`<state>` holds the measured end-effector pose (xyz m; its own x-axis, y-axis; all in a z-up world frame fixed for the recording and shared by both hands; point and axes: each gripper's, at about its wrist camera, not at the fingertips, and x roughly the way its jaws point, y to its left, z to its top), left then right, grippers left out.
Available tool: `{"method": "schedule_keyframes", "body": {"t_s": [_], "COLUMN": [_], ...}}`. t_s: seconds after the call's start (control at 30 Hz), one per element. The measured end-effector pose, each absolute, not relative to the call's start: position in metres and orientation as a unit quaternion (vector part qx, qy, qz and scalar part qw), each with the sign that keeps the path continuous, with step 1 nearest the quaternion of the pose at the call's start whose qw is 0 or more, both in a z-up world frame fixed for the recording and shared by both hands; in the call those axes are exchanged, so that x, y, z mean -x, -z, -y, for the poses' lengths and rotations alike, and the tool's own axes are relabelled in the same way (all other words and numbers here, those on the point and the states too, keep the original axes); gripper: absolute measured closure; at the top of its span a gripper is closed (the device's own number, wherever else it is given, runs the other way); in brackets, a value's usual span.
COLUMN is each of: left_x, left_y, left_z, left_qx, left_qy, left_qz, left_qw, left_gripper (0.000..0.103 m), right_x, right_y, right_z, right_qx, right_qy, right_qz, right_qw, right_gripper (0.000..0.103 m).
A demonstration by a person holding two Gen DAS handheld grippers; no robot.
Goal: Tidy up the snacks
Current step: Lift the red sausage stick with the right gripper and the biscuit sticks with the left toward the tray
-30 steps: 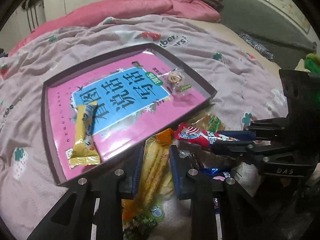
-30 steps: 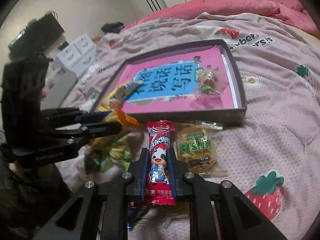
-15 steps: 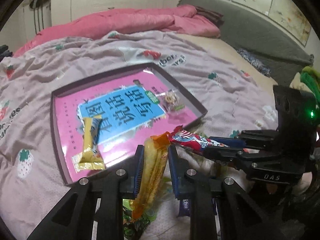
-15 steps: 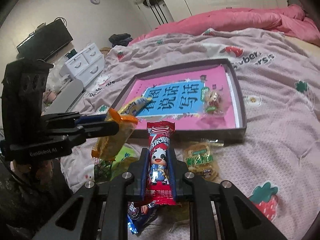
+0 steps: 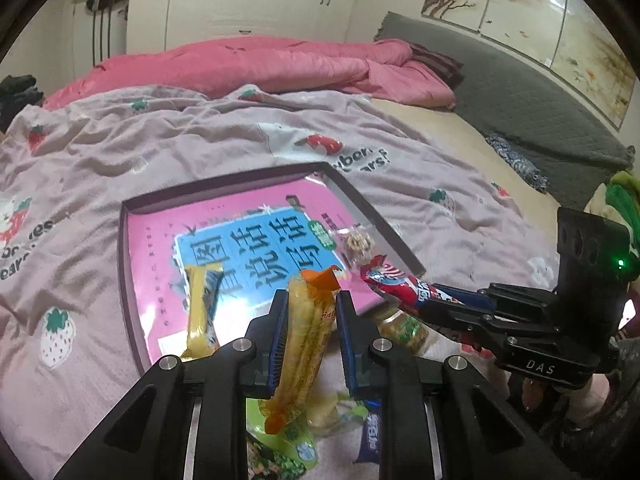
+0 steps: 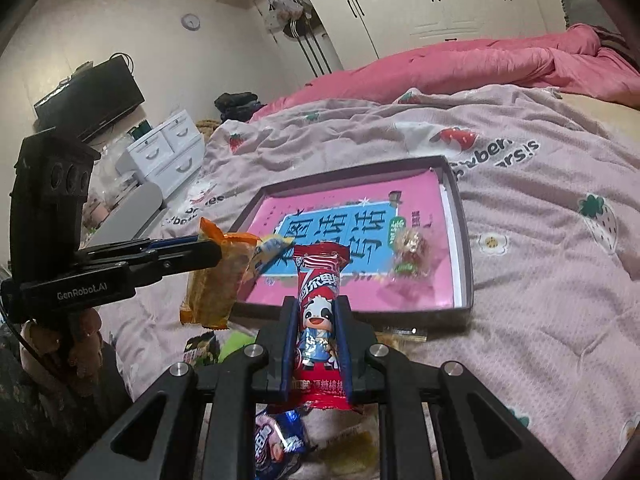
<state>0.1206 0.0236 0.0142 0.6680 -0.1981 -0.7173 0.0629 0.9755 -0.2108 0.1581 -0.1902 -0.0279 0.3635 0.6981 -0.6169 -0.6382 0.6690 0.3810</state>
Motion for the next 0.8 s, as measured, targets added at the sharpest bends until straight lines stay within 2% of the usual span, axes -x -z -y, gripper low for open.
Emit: {"method": "schedule_keyframes", "body": {"t_s": [0.3, 0.8], "left_x": [-0.14, -0.162], "left_y": [-0.016, 0.013], "left_z": [-0.034, -0.05], "left_qx": [0.092, 0.134], "left_qy": [0.056, 0.04], "left_qz": [-0.388, -0.397], "left_qw": [0.915, 0.907], "left_gripper": [0.079, 0.079], "right_x": [-0.169, -0.19], "right_y": [0.026, 0.027], "right_z": [0.187, 0.175], "right_qx": [-0.041, -0.028], "right_qy": [-0.403, -0.395], "right_qz": [-0.384, -0.365], "right_qw": [0.83, 0.842], "right_gripper": [0.084, 0.084]}}
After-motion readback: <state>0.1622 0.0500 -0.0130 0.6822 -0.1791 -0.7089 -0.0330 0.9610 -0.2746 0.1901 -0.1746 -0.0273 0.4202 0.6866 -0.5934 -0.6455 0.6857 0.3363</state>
